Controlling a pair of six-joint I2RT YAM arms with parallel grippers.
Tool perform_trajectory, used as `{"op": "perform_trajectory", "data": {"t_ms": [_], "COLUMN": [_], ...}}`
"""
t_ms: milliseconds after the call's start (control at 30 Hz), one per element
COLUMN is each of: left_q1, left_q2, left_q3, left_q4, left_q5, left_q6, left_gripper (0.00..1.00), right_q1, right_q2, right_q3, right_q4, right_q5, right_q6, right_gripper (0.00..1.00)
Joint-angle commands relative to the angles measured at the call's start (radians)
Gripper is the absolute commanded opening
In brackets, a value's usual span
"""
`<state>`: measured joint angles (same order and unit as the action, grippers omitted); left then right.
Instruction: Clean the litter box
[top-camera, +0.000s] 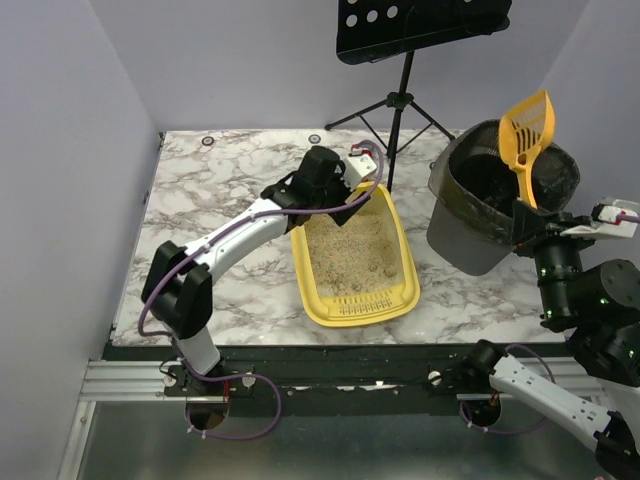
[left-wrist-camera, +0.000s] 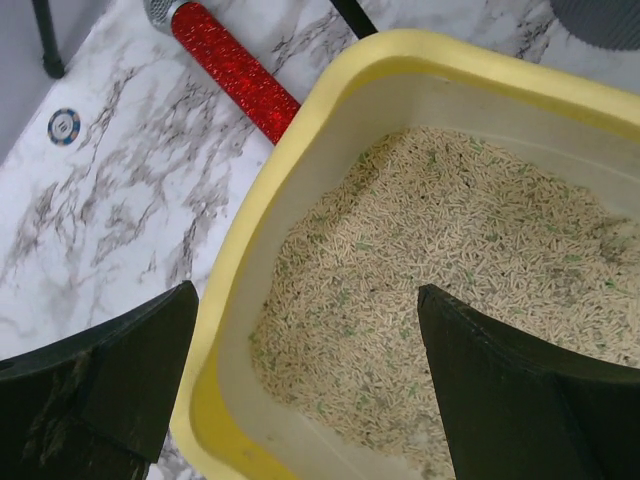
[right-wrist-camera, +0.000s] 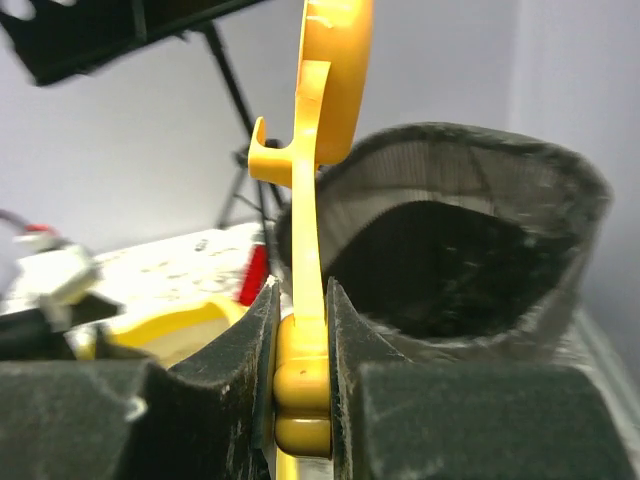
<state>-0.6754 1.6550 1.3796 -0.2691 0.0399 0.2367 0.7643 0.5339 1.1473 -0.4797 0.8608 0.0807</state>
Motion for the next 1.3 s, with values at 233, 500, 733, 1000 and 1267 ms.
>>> {"op": "perform_trajectory", "data": {"t_ms": [233, 500, 733, 1000, 1267], "left_q1": [0.042, 0.046, 0.050, 0.048, 0.033], "left_q2": [0.311, 0.381, 0.322, 0.094, 0.029], "left_q3": [0.322, 0.351, 0.250, -0.045, -0.151], "left_q4": [-0.219, -0.266, -0.249, -0.154, -0.326], "left_q5": [0.146, 0.124, 0.045, -0.187, -0.535], "left_q6": [0.286, 0.346, 0.238, -0.129, -0.416], "left_gripper": [0.86, 0.63, 0.30, 0.22, 0.15], "right_q1": [-0.002, -0.003, -0.002, -0.002, -0.002], "right_q2": [-0.051, -0.045, -0.043, 0.000, 0.126], "right_q3": [-0.049, -0.103, -0.130, -0.162, -0.103], "right_q4": [-0.037, -0.056, -0.043, -0.033, -0.212], "right_q5": [-0.467, -0.440, -0.485, -0.577, -0.644], "right_q6": [0.254, 0.255, 0.262, 0.271, 0.427], "right_gripper": [0.01, 0.01, 0.01, 0.01, 0.01]}}
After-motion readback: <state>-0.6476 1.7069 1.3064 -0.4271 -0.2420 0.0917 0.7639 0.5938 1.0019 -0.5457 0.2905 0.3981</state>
